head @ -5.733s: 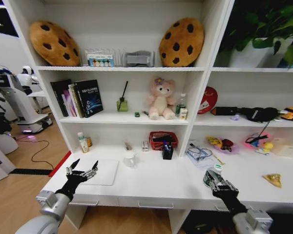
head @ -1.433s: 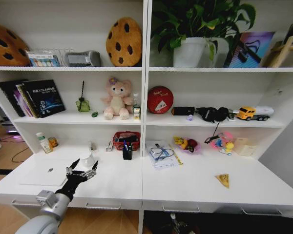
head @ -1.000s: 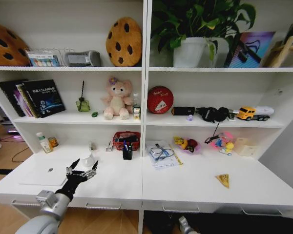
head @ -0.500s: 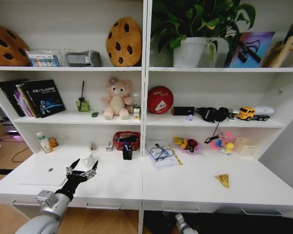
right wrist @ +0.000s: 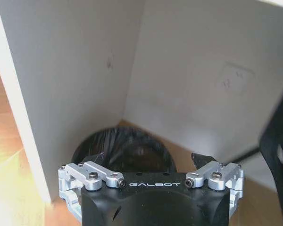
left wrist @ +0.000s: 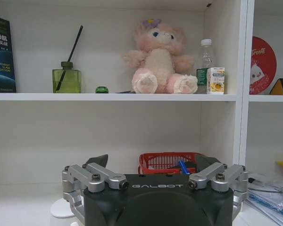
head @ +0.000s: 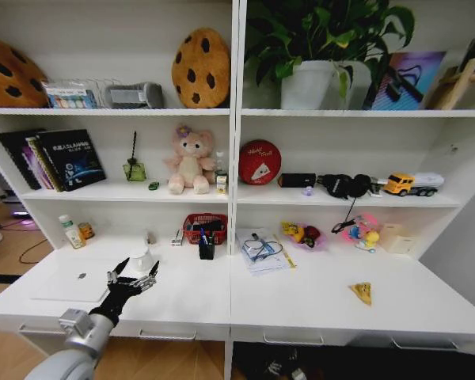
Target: Organize the objects on the table.
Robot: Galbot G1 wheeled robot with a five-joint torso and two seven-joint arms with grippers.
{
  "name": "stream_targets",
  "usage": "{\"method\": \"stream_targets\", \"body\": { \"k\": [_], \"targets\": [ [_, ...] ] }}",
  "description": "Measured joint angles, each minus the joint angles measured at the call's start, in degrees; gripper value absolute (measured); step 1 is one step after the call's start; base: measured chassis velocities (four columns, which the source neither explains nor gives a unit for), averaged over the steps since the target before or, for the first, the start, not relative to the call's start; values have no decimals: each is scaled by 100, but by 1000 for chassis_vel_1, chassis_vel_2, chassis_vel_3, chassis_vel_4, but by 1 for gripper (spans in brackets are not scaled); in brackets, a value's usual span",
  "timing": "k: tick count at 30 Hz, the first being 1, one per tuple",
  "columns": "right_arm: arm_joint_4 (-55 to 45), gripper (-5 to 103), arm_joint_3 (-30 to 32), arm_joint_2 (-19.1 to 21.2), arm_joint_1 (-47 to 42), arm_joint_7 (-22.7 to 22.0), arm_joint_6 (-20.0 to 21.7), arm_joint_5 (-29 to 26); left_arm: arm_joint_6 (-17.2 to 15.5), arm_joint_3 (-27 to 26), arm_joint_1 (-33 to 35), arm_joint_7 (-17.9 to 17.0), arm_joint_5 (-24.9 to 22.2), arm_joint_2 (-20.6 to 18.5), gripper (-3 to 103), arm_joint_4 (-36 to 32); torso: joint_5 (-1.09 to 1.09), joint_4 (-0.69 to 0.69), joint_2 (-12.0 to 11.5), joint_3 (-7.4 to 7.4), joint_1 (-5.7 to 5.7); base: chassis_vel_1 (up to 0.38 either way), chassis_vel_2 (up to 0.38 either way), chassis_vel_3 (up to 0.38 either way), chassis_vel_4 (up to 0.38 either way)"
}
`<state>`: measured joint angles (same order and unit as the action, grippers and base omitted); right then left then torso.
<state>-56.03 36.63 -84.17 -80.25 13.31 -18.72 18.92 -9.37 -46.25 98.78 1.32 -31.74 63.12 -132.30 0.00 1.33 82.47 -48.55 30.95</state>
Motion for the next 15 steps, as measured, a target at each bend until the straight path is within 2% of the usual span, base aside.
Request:
{"method": "stream_targets", "body": {
  "k": [1,3,4,8,10,11,12,13,15],
  "targets": [
    [-395,100,-6,32,-323,-61,268,-161,0,0,0,0,0,0,100,0,0,0,0,0,0,0,0,0,0],
    [-887,100,-6,78,-761,-180,525,-276,0,0,0,-1,0,0,100,0,0,-2,0,0,0,0,0,0,0],
    [-887,100,-6,78,-761,-180,525,-276,0,0,0,-1,0,0,100,0,0,-2,0,0,0,0,0,0,0],
    [-2165,100,23,148,-1903,-208,966,-405,-1,0,0,0,0,0,100,0,0,0,0,0,0,0,0,0,0],
    [-3303,100,39,165,-2784,-406,1789,-595,0,0,0,0,0,0,100,1,-1,1,0,0,-1,0,0,0,0],
    [-3303,100,39,165,-2784,-406,1789,-595,0,0,0,0,0,0,100,1,-1,1,0,0,-1,0,0,0,0],
    [-3847,100,13,165,-3187,-641,2087,-799,0,1,0,1,0,0,100,1,-1,0,0,1,-1,0,0,0,0],
    [-4340,100,5,168,-3583,-850,2185,-956,0,0,0,0,0,0,100,1,0,0,1,0,-1,0,0,0,0],
    [-4726,100,25,176,-3898,-972,2118,-1014,0,1,0,0,0,0,100,1,-2,1,1,0,-1,0,0,0,0]
  ]
}}
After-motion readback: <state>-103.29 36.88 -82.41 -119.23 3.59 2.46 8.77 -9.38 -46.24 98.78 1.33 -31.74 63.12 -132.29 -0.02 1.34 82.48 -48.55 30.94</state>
